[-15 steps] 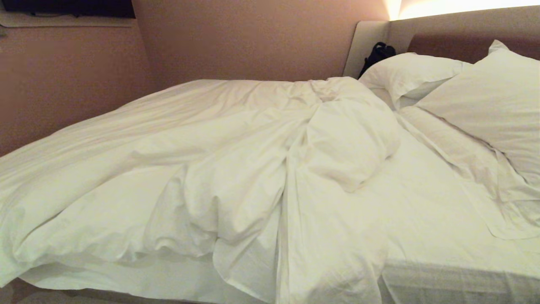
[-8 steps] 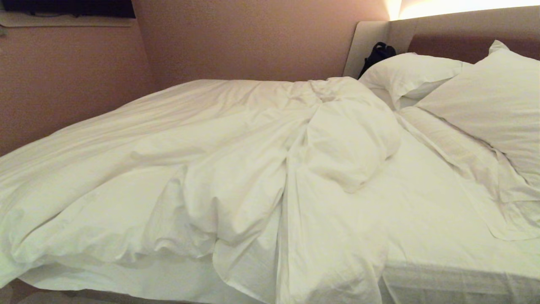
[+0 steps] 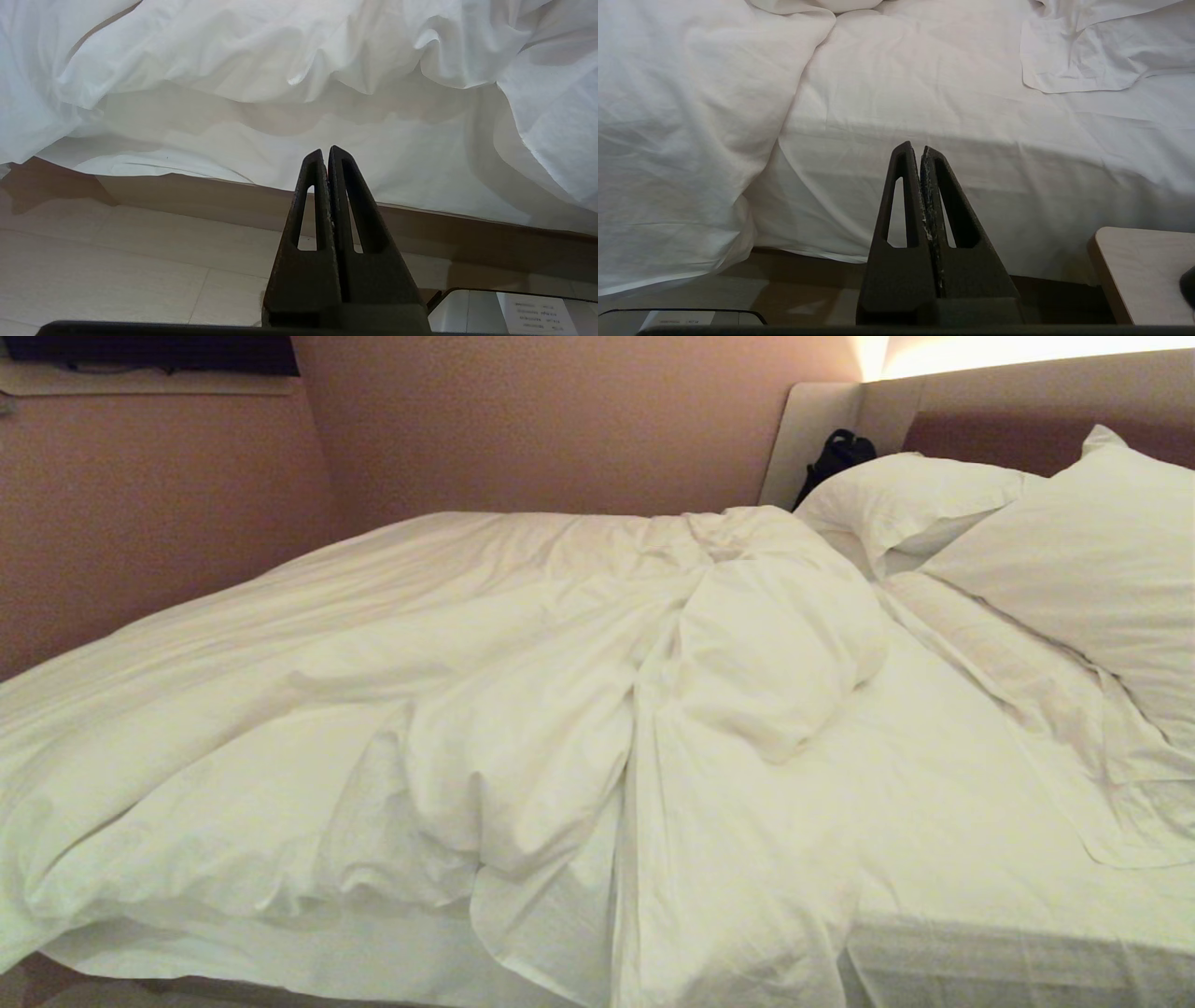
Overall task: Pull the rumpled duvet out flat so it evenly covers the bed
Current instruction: Hold the folded corner of the quilt
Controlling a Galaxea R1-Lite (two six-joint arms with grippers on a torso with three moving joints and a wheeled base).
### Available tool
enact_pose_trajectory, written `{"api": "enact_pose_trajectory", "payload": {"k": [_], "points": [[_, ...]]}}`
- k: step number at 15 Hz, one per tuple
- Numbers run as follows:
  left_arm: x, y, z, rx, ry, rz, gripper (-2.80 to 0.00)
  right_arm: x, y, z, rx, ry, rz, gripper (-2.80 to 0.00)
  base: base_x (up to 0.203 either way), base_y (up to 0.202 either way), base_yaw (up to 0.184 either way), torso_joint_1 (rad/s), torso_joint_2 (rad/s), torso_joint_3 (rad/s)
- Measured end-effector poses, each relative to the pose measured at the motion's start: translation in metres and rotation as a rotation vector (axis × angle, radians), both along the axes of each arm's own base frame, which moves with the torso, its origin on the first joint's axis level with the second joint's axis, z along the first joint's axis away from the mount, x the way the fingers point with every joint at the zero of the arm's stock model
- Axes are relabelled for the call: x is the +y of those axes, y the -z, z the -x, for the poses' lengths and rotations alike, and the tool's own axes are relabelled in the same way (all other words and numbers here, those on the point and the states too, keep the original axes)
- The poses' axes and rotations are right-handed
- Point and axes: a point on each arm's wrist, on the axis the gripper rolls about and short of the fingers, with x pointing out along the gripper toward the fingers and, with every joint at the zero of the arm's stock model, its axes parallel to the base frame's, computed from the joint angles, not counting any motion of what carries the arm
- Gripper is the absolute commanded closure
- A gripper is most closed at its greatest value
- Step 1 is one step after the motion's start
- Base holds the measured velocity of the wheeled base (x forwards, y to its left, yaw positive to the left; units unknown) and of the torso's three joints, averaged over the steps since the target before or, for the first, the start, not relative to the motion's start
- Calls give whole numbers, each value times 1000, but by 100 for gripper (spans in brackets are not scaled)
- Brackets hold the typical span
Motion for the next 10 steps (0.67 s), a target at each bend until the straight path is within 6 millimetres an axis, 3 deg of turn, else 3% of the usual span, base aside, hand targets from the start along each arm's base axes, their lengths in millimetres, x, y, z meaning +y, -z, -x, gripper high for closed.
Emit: {"api": "enact_pose_trajectory", "payload": {"k": [10], "points": [[0,0,0,0,0,1,0,0,0,0,0,-3,18,0,0,0,0,0,0,0]]}}
